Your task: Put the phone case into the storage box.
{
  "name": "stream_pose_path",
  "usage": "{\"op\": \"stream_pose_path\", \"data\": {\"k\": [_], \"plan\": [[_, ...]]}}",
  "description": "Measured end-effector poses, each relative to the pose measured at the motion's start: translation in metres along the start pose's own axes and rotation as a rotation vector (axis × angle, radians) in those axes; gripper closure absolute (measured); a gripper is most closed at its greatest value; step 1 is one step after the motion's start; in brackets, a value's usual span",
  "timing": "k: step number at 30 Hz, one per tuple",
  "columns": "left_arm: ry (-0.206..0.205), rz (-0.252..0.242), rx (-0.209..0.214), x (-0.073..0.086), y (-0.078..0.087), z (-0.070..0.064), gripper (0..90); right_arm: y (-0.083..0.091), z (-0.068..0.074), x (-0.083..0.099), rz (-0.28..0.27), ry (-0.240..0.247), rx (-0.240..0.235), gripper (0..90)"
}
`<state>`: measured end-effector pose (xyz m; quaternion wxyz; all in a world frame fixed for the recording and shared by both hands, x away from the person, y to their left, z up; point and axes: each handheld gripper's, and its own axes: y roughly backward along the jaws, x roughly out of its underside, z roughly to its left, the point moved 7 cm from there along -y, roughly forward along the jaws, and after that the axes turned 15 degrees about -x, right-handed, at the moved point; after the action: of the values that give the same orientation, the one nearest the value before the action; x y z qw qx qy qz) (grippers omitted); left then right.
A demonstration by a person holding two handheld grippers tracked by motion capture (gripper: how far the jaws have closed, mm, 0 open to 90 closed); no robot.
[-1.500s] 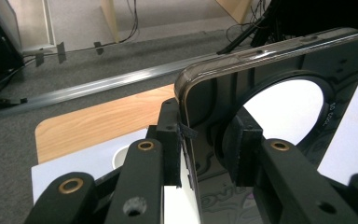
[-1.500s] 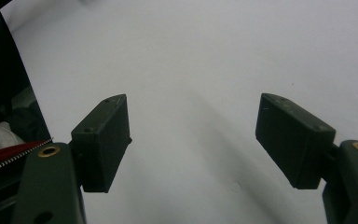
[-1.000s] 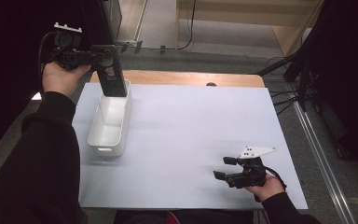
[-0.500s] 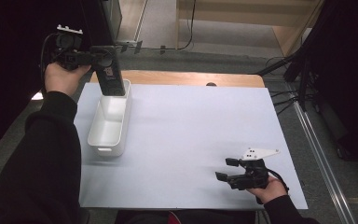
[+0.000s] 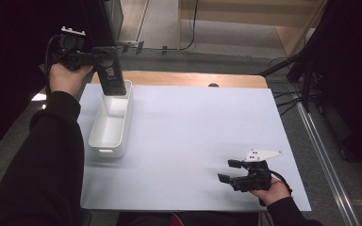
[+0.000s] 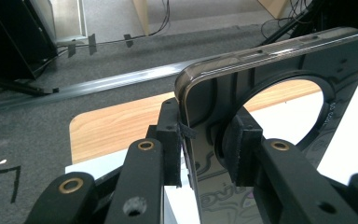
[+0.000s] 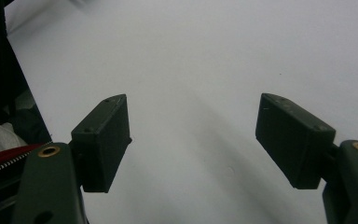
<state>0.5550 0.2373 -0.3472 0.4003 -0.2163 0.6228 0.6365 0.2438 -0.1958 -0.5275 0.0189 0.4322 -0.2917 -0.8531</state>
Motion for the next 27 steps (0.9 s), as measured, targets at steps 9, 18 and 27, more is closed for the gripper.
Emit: {"op": "stream_pose_path", "data": {"k": [9,18,27], "plan": [[-0.002,-0.002,-0.017,0.001,-0.008,0.000,70.5,0.000,0.001,0.000,-0.002,0.006,-0.003,25.3],[0.000,0.007,-0.022,0.003,-0.020,0.001,70.5,0.000,0.001,0.000,-0.001,0.004,-0.006,25.3],[0.003,0.010,-0.034,0.004,-0.029,0.001,70.5,-0.002,0.000,-0.001,-0.001,0.003,-0.009,25.3]]}}
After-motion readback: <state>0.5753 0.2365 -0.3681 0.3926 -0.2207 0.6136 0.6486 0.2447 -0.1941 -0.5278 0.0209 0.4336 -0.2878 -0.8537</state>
